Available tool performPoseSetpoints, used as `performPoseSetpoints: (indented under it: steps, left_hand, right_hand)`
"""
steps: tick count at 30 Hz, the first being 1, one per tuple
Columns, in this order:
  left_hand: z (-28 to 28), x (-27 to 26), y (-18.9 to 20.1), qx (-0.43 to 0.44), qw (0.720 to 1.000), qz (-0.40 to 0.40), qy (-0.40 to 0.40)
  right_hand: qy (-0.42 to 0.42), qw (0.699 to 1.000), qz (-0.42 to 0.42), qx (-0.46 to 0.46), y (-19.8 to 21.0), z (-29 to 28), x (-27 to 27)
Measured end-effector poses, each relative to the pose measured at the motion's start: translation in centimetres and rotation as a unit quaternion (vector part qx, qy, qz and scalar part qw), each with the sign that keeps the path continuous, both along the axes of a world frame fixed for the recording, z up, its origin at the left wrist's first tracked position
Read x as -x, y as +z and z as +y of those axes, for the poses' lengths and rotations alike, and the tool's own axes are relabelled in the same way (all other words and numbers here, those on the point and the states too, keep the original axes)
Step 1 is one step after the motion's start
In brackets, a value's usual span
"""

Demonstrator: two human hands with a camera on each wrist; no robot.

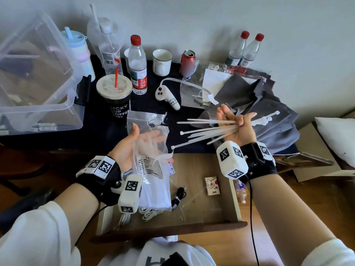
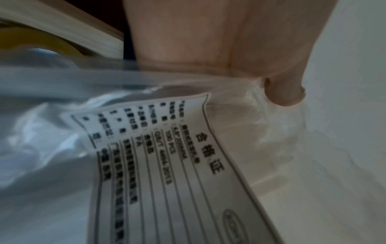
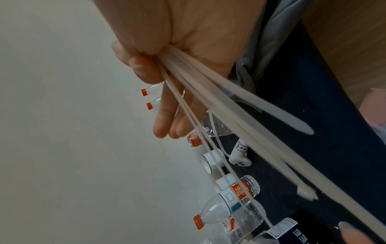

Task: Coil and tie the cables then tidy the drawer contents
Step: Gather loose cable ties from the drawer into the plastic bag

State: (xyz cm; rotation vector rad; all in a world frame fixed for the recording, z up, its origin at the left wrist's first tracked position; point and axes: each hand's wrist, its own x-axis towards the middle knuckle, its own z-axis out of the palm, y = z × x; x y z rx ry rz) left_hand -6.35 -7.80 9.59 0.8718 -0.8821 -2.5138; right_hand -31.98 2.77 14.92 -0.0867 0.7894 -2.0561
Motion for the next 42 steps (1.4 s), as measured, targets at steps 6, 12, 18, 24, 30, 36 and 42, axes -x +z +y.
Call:
performPoseSetpoints:
  steps: [6, 12, 18, 24, 30, 36, 42]
  left_hand:
    - [0.5, 0.7, -0.4, 0.002, 0.999, 0.031, -0.044]
    - [0.8, 1.7, 0.2, 0.008, 0.998, 0.039, -0.054]
    - [1.0, 1.6, 0.6, 0.014, 0.997, 0.033, -0.068]
    - [0.9, 1.3, 0.2, 0.026, 0.994, 0.049, -0.09]
    - [1.0, 1.3, 0.1, 0.054, 0.99, 0.047, -0.124]
    - [0.9, 1.6, -0.2, 0.016, 0.995, 0.044, -0.088]
    - [1.2, 2.0, 0.2, 0.021, 0.997, 0.04, -0.055]
  right_hand:
    - [0.009, 0.999, -0.024, 0.023, 0.5, -0.6, -0.6]
    - [0.016, 0.999, -0.045, 0.018, 0.0, -0.7, -1.9]
    - [0.032, 0.998, -0.046, 0.005, -0.2, -1.1, -2.0]
    - [0.027, 0.999, -0.036, -0.002, 0.0, -0.7, -1.8]
    - [0.026, 0.999, -0.028, -0.014, -0.2, -0.9, -2.0]
    - [0.029, 0.999, -0.031, -0.014, -0.5, -0.9, -2.0]
    - [0.031, 0.999, -0.033, -0.012, -0.5, -0.7, -2.2]
